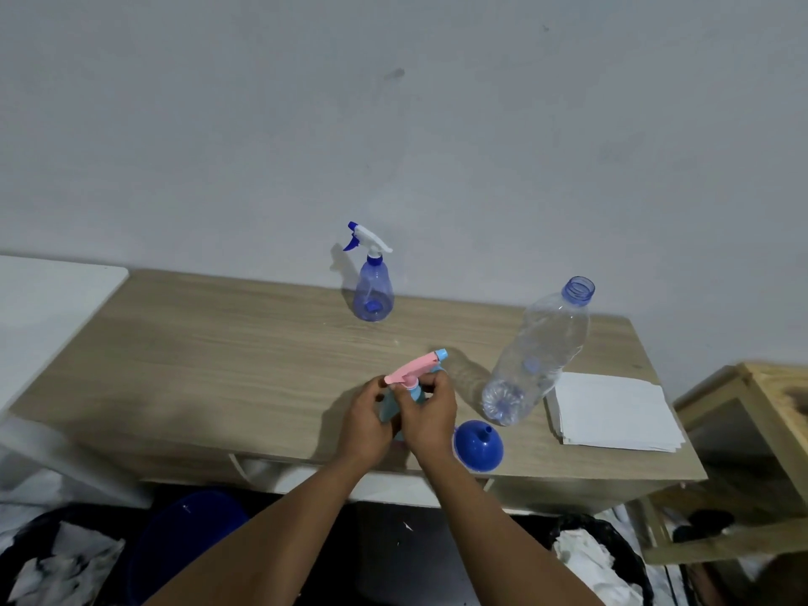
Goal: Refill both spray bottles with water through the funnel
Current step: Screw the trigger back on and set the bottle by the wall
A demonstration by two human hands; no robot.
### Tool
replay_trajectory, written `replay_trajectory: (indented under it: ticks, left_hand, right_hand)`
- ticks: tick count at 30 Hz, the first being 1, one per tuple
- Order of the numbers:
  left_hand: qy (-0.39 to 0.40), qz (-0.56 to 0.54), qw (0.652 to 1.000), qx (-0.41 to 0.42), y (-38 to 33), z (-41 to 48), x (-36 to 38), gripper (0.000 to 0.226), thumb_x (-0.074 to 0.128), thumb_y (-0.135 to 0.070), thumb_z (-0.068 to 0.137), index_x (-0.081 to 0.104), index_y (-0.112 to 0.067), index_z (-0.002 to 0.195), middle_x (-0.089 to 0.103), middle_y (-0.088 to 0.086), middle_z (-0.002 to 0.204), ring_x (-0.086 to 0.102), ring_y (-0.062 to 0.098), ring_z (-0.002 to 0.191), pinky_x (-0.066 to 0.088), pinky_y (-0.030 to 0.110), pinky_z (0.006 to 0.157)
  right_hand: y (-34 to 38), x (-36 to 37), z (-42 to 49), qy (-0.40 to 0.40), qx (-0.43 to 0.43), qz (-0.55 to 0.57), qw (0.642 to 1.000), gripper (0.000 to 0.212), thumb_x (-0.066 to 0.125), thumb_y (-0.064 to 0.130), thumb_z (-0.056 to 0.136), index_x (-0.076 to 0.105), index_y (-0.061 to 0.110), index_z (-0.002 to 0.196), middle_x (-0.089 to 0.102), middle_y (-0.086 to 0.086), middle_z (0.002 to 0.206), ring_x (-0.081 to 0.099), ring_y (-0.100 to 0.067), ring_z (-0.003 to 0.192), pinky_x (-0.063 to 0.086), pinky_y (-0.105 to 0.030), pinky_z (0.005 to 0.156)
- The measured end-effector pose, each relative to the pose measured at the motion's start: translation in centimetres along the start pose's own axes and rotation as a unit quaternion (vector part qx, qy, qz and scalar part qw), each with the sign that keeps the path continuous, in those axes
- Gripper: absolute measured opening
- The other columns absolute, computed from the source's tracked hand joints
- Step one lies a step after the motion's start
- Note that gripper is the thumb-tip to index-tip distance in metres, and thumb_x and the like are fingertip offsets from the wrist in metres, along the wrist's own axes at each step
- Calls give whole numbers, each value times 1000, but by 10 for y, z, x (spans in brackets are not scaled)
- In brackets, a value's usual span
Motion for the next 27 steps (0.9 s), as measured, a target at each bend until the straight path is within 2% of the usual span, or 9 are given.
replay_trajectory:
  ticks: [3, 5, 7, 10, 13, 16, 21, 25, 27]
  left_hand:
    - [15, 0, 1000, 7, -5, 1, -1, 57, 77, 3, 72, 59, -41, 104, 69, -12, 102, 65, -3, 95, 46, 9, 79]
    - [11, 7, 1000, 4, -1, 3, -1, 58, 80, -1, 68, 59, -43, 103, 69, -14, 101, 65, -2, 93, 48, 11, 79]
    - [5, 9, 1000, -3, 5, 5, -2, 57, 82, -6, 65, 61, -44, 103, 69, -12, 102, 65, 1, 91, 49, 15, 79]
    - [20, 7, 1000, -21, 8, 5, 0, 57, 82, -8, 65, 62, -37, 109, 69, -11, 106, 65, 5, 96, 50, 19, 82]
    - [26, 8, 999, -22, 6, 6, 0, 54, 82, -7, 66, 63, -31, 111, 68, -12, 106, 64, 4, 97, 48, 16, 82]
    - [24, 5, 999, -26, 7, 7, 0, 51, 83, -8, 66, 64, -26, 111, 69, -10, 103, 65, 1, 92, 47, 11, 77]
    - [8, 2, 1000, -16, 1, 5, 0, 48, 80, -5, 70, 64, -23, 112, 70, -6, 105, 66, 5, 95, 48, 9, 78]
    - [3, -17, 1000, -9, -6, 5, -1, 44, 75, 1, 75, 63, -24, 109, 69, -5, 104, 66, 5, 94, 46, 6, 75]
    - [-12, -18, 1000, -18, -4, 4, -3, 47, 76, 5, 71, 63, -22, 108, 68, -1, 105, 65, 6, 93, 46, 6, 72]
  right_hand:
    - [0, -3, -1, 35, -34, -7, 999, 27, 76, 39, 75, 61, 29, 95, 64, 8, 96, 61, -14, 95, 51, -32, 82]
    - [-1, -5, 1, 78, -48, -22, 996, 17, 74, 31, 83, 67, 25, 98, 63, 11, 96, 58, -12, 97, 48, -32, 85]
    - [1, -7, 4, 73, -44, -24, 996, 13, 75, 22, 85, 70, 20, 97, 64, 10, 95, 59, -7, 94, 47, -27, 81]
    - [1, -7, 5, 39, 0, -10, 999, 25, 82, 25, 78, 65, 18, 95, 67, 1, 97, 62, -10, 91, 50, -26, 77]
    - [-4, -5, 4, 61, -19, -16, 998, 32, 76, 42, 76, 65, 23, 100, 67, 4, 102, 62, -12, 98, 51, -28, 83]
    - [-5, -3, 6, 100, -45, -54, 992, 20, 70, 33, 85, 69, 24, 102, 67, 5, 104, 58, -13, 103, 48, -30, 87]
    - [-4, 0, 7, 42, 3, -54, 998, 16, 78, 27, 81, 71, 22, 94, 68, 2, 100, 61, -10, 95, 43, -15, 74]
    - [0, 0, 2, 1, 35, -42, 999, 25, 82, 30, 77, 71, 19, 97, 69, 5, 97, 65, -11, 92, 40, -5, 67]
    - [4, -4, -3, -20, 42, -16, 999, 34, 86, 29, 73, 62, 25, 97, 66, 9, 94, 65, -9, 89, 43, -6, 66]
Point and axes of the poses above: each hand's wrist, its own z-axis towards the middle knuckle, its own x-axis out of the palm, y = z × x, the point moved 5 cm from there along z, towards the middle knuckle
